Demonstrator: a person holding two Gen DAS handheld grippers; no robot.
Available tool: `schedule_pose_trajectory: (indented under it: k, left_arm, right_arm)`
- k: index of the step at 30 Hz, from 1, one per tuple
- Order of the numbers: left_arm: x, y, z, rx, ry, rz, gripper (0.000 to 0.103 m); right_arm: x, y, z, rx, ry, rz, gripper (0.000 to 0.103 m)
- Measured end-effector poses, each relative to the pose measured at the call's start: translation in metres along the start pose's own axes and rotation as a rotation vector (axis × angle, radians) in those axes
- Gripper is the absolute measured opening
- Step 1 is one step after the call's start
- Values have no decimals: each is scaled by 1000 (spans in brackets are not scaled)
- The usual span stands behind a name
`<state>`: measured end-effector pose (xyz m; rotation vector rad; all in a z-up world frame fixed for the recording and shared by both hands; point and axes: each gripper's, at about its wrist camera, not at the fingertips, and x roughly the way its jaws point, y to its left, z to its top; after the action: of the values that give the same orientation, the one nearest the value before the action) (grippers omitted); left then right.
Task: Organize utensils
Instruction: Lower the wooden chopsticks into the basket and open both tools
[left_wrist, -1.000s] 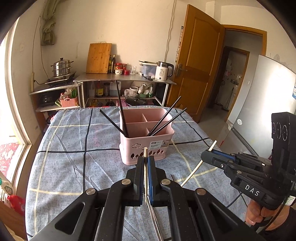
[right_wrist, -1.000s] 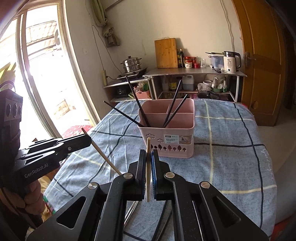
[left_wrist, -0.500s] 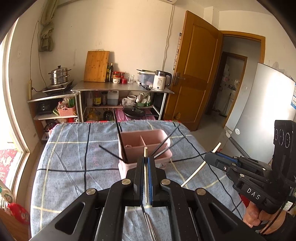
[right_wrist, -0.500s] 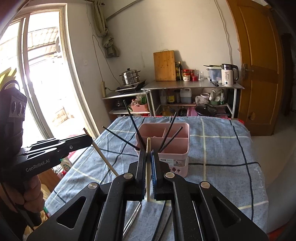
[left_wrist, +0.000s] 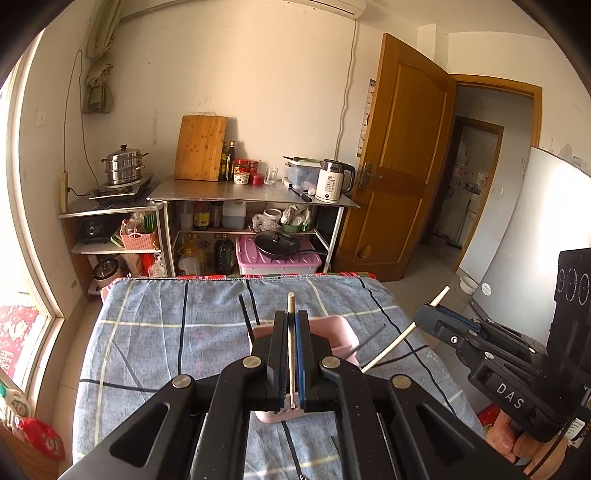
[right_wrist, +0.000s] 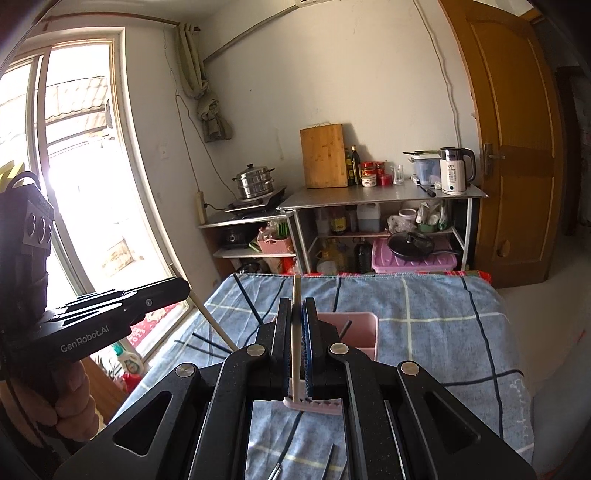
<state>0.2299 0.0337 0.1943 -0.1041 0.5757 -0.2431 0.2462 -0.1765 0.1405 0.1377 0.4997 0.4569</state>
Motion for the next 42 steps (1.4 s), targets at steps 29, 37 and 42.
schedule_pose_trajectory:
  k: [29, 37, 42]
  left_arm:
    - [75, 26, -11, -47, 80, 10, 4]
    - [80, 28, -24, -43, 101, 18, 5]
    - [68, 24, -29, -22, 83, 26, 10]
  right_arm:
    - [69, -16, -23, 12, 114, -22, 6]
    - [69, -16, -31, -10, 142, -21, 12]
    - [60, -17, -33, -12, 131, -20, 12]
